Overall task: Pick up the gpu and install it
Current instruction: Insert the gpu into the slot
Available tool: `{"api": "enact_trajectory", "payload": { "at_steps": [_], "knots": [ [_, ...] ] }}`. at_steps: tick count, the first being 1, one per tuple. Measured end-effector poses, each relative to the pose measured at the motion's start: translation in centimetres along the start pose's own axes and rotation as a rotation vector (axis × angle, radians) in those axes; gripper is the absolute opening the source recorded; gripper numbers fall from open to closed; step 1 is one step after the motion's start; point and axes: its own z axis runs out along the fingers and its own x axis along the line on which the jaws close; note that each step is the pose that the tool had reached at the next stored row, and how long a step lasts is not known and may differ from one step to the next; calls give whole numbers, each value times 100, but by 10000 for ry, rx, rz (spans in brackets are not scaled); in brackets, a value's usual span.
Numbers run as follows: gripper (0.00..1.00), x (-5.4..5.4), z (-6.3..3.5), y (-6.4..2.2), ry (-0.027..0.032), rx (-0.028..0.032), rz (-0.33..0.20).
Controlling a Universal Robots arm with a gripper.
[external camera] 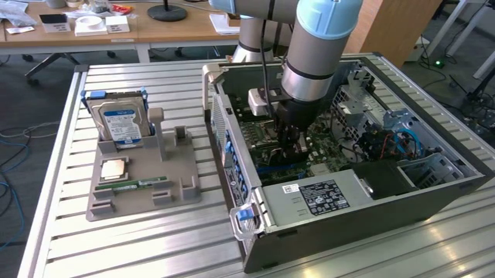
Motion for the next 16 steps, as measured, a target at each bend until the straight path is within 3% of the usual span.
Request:
{"api": "enact_trajectory", "payload": {
  "at_steps": [7,12,16],
  "knots": [
    [26,0,0,0,0,0,0],
    [26,-1,-9,0,-50,2,1],
    [26,0,-12,0,-50,0,0]
  ]
}}
